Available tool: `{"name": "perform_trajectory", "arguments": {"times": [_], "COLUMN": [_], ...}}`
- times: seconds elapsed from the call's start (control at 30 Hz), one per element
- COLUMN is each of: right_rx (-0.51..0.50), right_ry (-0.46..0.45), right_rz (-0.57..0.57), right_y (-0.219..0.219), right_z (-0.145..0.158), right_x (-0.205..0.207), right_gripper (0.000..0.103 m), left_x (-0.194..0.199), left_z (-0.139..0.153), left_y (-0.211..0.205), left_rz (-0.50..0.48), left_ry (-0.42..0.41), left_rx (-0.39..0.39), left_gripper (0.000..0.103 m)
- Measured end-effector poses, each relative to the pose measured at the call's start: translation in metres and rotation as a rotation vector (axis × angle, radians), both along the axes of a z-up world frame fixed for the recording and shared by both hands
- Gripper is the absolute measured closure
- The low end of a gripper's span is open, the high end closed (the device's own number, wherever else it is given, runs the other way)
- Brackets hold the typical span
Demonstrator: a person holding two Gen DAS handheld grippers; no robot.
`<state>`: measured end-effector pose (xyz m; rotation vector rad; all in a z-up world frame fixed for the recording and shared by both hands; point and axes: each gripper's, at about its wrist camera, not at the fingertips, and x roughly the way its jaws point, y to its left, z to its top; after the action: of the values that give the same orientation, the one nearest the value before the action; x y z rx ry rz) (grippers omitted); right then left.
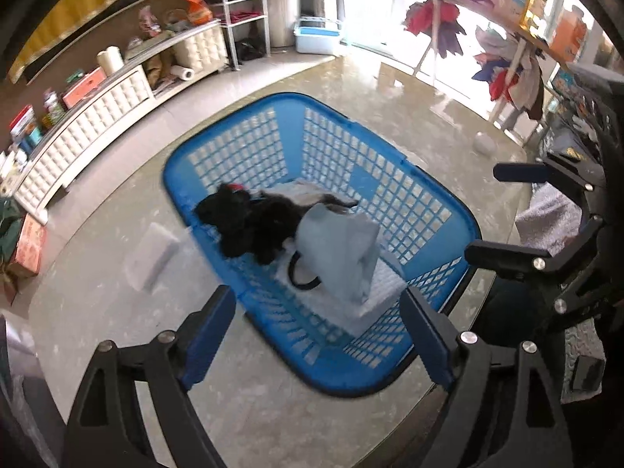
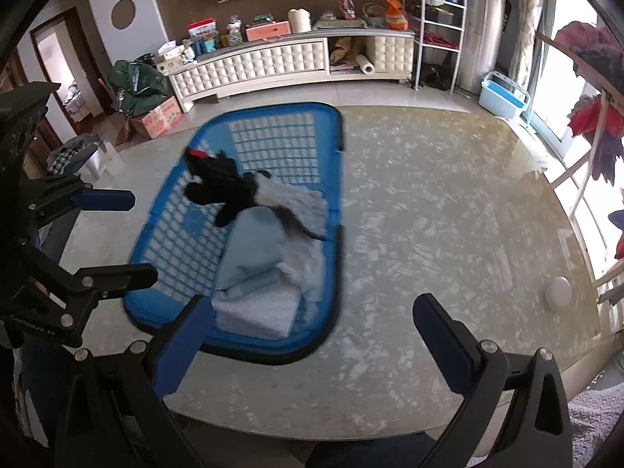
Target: Organize soft objects
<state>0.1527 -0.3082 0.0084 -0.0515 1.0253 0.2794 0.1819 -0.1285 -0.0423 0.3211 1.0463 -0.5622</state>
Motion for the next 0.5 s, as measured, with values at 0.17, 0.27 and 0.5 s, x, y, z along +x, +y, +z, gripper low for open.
{"name": "perform_trajectory", "arguments": {"times": [0.17,0.27,0.5], "right_rx": [0.007,0.008,-0.016], "right_ry": [-0.010,-0.013,-0.021], "right_rz": [0.038,0.055,0.128], "right_y": [0.023,0.037,0.085], "right_z": [0.008,0.011,0.010], "right_x": [-0.009,-0.012,-0.019], "right_gripper": [0.000,0.000,0.000], "left_x": [-0.015,-0.025,-0.042], "left_z": [0.007,0.010,0.016], "left_y": [0.023,0.036,0.078], "left_rz": [0.057,0.079,0.161], "left_ry": [-0.010,-0.025,-0.048], "left_rx": [-0.027,-0.034,-0.067], "left_gripper": [0.011,0.010,0.007]}}
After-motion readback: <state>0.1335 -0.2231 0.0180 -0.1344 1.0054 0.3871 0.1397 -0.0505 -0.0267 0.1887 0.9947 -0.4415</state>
